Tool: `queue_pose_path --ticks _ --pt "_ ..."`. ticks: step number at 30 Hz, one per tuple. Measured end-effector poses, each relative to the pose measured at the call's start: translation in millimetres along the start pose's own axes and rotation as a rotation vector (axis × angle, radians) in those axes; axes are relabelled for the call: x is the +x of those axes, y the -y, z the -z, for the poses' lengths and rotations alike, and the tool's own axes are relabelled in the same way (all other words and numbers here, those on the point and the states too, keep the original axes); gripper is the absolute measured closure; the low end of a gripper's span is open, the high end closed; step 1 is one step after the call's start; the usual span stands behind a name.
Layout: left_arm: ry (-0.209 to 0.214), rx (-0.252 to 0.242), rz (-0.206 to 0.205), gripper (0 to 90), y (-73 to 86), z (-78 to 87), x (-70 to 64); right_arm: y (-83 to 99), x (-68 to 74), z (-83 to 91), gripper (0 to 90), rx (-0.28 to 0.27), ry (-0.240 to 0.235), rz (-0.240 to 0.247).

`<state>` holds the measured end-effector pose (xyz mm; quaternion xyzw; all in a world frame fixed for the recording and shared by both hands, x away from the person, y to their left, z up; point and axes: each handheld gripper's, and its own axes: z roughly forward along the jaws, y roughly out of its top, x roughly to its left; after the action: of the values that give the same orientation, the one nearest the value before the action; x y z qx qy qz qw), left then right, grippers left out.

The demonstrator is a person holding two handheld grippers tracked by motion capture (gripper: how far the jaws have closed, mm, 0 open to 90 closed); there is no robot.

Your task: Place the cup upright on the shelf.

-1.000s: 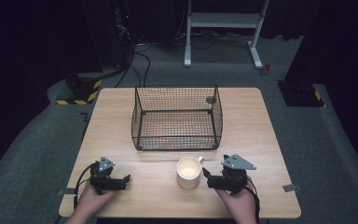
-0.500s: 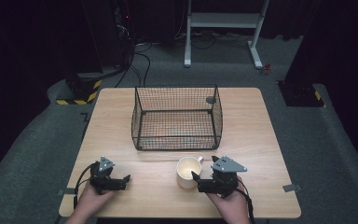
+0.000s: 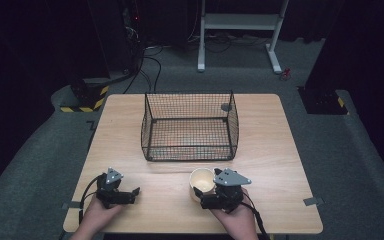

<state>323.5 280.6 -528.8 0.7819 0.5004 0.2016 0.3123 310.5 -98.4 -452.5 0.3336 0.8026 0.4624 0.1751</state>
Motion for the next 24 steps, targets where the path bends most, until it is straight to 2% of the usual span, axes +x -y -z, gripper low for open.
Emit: queue_pose_path --ticks 6,8,16,24 --pt "0.001 0.000 -0.002 0.1 0.0 0.0 0.1 0.4 5.4 -7.9 8.6 0.020 0.000 0.022" --pt "0.001 0.000 -0.001 0.0 0.0 0.0 0.1 0.1 5.9 -9.4 8.6 0.020 0.016 0.037" --pt "0.002 0.002 -0.001 0.1 -0.1 0.1 0.2 -1.6 0.4 -14.8 8.6 0.029 0.035 0.037" --pt "0.002 0.002 -0.001 0.1 -0.1 0.2 0.2 1.5 1.3 -21.8 8.4 0.048 0.041 0.040"
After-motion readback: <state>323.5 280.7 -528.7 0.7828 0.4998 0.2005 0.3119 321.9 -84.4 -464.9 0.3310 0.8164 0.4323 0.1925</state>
